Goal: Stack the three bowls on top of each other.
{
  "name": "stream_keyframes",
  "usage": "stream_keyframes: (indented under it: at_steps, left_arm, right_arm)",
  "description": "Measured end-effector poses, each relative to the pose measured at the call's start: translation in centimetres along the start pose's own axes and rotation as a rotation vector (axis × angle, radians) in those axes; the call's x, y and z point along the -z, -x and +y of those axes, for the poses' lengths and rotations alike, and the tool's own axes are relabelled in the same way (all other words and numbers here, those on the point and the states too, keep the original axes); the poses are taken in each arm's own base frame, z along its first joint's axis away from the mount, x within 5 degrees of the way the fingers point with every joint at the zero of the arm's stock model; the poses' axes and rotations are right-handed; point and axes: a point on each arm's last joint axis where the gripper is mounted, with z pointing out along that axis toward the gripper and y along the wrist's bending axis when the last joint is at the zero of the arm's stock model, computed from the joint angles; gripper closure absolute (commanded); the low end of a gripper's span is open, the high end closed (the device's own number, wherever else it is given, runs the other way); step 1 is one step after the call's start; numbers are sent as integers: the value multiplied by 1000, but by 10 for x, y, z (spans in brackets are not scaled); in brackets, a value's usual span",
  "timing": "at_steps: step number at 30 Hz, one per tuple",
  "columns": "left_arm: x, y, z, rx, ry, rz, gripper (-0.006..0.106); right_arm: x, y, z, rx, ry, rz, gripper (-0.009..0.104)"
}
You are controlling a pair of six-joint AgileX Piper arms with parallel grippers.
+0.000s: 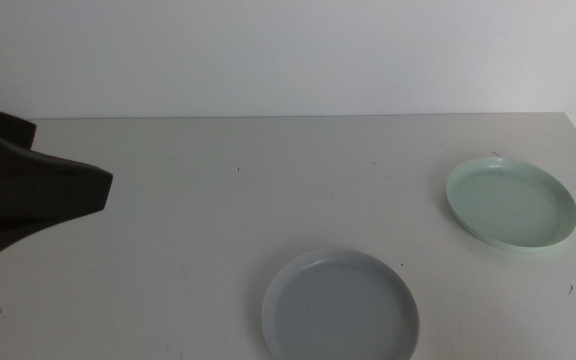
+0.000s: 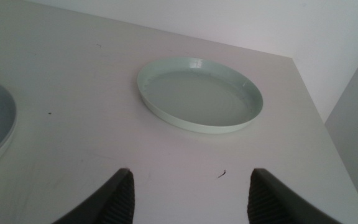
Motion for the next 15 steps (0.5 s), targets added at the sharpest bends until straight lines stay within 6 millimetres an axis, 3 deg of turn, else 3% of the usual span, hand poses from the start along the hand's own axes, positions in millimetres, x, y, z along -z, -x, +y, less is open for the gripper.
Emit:
stream_keyframes:
  at_steps: [4,10,15]
  left_arm:
    - [0,0,0,0,0,0,-5]
    - [0,0,0,0,0,0,-5]
    - [0,0,0,0,1,0,-5]
  right_arm:
    - [6,10,0,4,23,31,48]
    - [26,63,-6,27,48,50,48]
    - [33,114,-14,58,82,168,48]
